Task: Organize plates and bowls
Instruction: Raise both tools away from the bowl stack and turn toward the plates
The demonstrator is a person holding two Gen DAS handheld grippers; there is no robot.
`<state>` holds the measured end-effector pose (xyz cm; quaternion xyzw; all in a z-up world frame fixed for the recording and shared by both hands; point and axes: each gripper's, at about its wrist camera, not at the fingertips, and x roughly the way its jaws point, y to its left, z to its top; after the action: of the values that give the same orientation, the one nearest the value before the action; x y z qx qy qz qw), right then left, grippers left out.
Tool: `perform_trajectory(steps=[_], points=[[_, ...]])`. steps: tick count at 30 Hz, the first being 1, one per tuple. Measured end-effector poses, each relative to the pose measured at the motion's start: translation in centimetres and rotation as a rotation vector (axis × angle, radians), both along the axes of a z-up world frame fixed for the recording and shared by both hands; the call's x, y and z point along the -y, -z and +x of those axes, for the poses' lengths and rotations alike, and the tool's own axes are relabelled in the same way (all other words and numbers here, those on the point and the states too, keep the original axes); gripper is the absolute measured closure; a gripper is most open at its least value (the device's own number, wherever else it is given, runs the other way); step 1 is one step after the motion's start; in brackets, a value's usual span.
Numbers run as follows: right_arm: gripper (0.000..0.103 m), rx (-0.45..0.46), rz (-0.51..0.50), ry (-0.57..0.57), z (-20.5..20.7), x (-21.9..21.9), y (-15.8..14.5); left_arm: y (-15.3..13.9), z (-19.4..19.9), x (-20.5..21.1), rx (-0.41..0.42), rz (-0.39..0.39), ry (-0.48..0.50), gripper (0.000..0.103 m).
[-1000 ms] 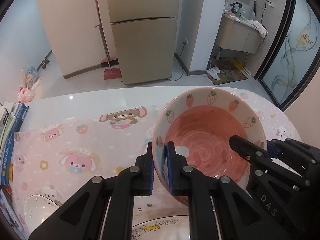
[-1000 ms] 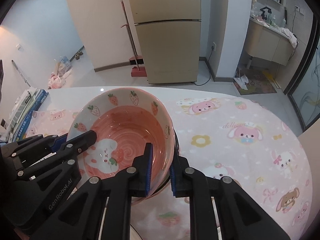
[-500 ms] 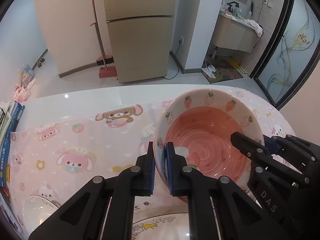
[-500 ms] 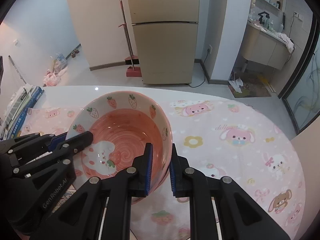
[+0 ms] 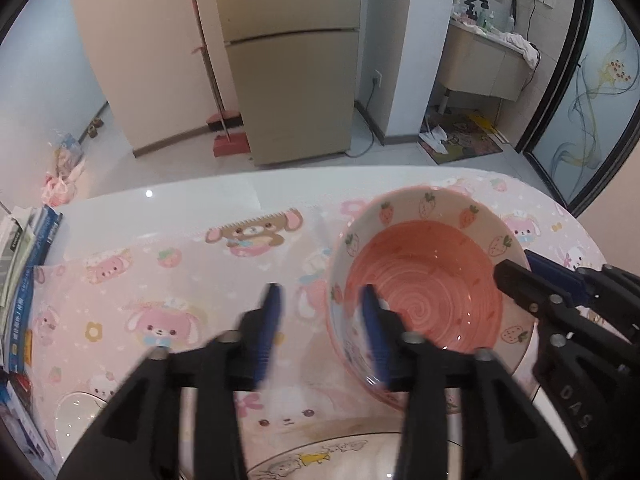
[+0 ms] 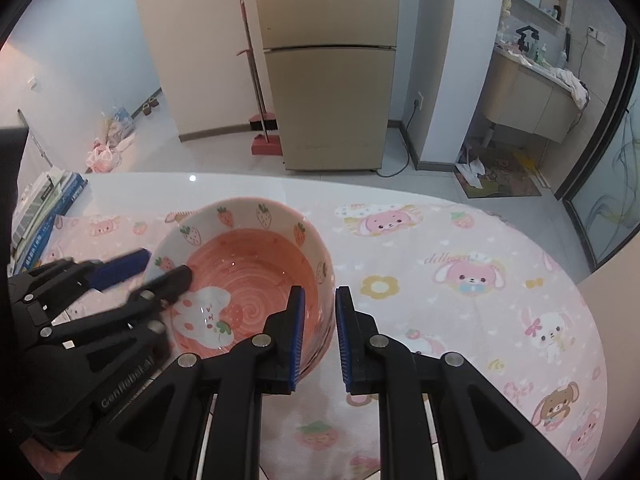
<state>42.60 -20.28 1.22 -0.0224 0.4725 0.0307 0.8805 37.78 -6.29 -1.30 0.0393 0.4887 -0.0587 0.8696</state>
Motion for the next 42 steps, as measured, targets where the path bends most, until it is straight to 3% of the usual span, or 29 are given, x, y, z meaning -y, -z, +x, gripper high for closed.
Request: perform_trajectory(steps=[2,4,6,10,13,15,18,22,25,27,31,35,38,42], points=[[0.084,0.015,-0.007,0.019,-0.3,0.3,-0.6,-0.6,-0.2,0.0,0.031,0.011,0.005,0.045],[0.069,0.045,-0.044,0.045,-0.6,0.6,-1.4,-1.3,-0.5,-0.1,0.057,0.011,0.007,0.042],[0.046,0.098,-0.057,0.073,-1.2,1.2,-2.6,-2.3,-1.0,-0.3,0.094,-0.013,0.015,0.038],[0.041,0.187,-0.035,0.118,-2.5,2.7,-5.0,-5.3,-2.9,-0.3,0.237,-0.019,0.043,0.02],[0.028,0.29,-0.063,0.162,-4.1,3.7,-7.3,-7.6,-4.4,-0.5,0.357,-0.032,0.048,0.003],[0.016,0.353,-0.077,0.172,-5.1,4.1,-8.6,-9.0,-5.7,-0.8,0.456,-0.042,0.03,0.001],[0.014,0.468,-0.08,0.173,-7.2,4.6,-10.7,-10.5,-7.3,-1.3,0.608,-0.026,0.001,0.001],[0.012,0.577,-0.066,0.179,-8.9,5.0,-12.7,-12.5,-9.4,-2.2,0.753,-0.076,-0.002,0.001],[0.011,0.673,-0.078,0.182,-10.4,4.7,-14.0,-13.8,-10.9,-2.8,0.818,-0.106,0.008,0.001],[0.0,0.728,-0.091,0.184,-11.5,4.4,-14.8,-14.7,-12.0,-2.9,0.868,-0.092,0.003,0.001],[0.0,0.84,-0.074,0.214,-14.1,3.9,-16.7,-16.4,-13.9,-3.2,0.947,-0.104,0.01,0.001],[0.0,0.886,-0.011,0.18,-16.2,4.0,-18.2,-18.0,-15.4,-4.0,0.983,-0.149,0.013,0.001],[0.0,0.901,-0.021,0.188,-17.3,4.0,-19.1,-19.4,-16.6,-4.6,1.0,-0.178,0.016,0.001],[0.0,0.928,-0.015,0.124,-18.7,3.6,-20.1,-21.2,-19.6,-5.5,1.084,-0.217,0.045,0.001]])
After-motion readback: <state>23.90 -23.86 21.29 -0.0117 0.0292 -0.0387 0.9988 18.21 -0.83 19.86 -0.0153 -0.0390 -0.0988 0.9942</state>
